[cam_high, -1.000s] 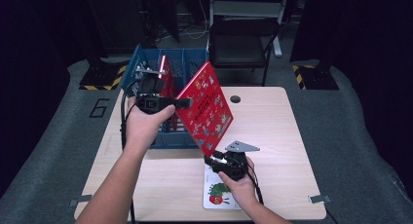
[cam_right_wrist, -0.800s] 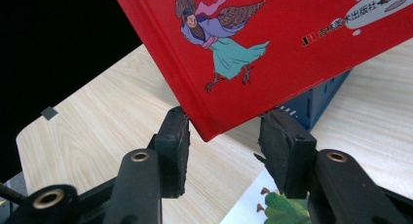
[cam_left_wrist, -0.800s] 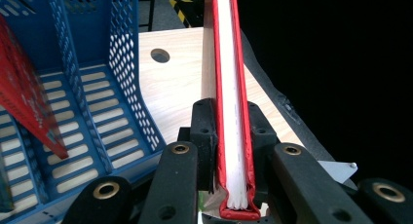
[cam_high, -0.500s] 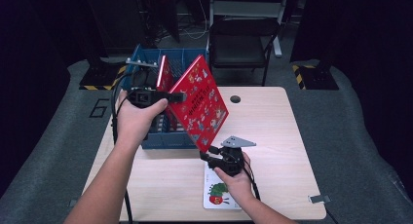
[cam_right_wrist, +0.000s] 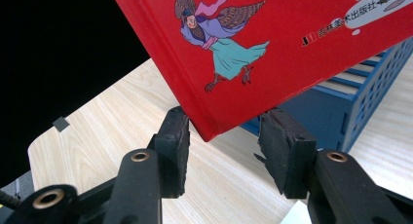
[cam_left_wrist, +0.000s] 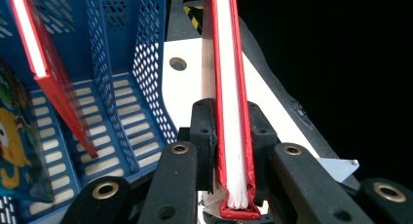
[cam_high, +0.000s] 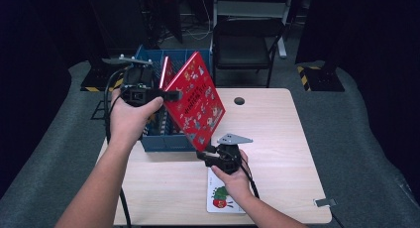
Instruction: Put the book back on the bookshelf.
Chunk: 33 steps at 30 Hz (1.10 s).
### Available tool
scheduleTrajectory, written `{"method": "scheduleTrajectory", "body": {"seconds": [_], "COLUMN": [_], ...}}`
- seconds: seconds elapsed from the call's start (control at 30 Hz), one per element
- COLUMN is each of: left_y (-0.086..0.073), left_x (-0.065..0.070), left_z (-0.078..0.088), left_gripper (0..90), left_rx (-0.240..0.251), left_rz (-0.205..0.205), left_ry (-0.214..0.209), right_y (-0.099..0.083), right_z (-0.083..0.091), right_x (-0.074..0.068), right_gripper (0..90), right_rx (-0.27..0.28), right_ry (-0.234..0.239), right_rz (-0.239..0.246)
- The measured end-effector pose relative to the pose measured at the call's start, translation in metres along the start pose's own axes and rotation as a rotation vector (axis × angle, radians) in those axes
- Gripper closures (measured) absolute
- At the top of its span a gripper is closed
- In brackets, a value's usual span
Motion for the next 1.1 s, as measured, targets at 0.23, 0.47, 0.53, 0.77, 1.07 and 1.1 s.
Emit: {"method": "scheduleTrajectory", "body": {"seconds": [0.23,0.47,0.53,0.77,1.07,1.1], "left_y": [0.002,0.004,0.004,0.005,0.005,0.005], "left_x": [-0.006,-0.014,-0.016,-0.024,-0.031,-0.032], "left_z": [0.006,0.013,0.014,0.018,0.022,0.023], "left_gripper": [78.3,78.2,78.2,77.9,77.4,77.5], "left_rx": [0.007,0.014,0.014,0.018,0.024,0.022], "left_rz": [0.002,0.022,0.024,0.044,0.057,0.056], "left_ry": [0.021,0.041,0.045,0.069,0.088,0.085], "right_y": [0.007,0.014,0.015,0.019,0.024,0.024], "right_z": [-0.009,-0.016,-0.018,-0.025,-0.032,-0.033], "right_x": [-0.002,-0.005,-0.006,-0.008,-0.009,-0.009], "right_gripper": [54.3,54.3,54.3,54.3,54.2,54.2], "right_rx": [-0.008,-0.014,-0.017,-0.02,-0.041,-0.043], "right_ry": [0.008,0.012,0.015,0.023,0.026,0.028], "right_rz": [0.013,0.031,0.035,0.049,0.086,0.083]}}
Point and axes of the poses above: each handheld gripper's, and its own axes: z roughly backward along the jaws, y roughly out of its top, x roughly to its right, the point moved 2 cm from there along -z, roughly forward along the jaws, and after that the axes turned 10 degrees about y, right-handed, at the moved point
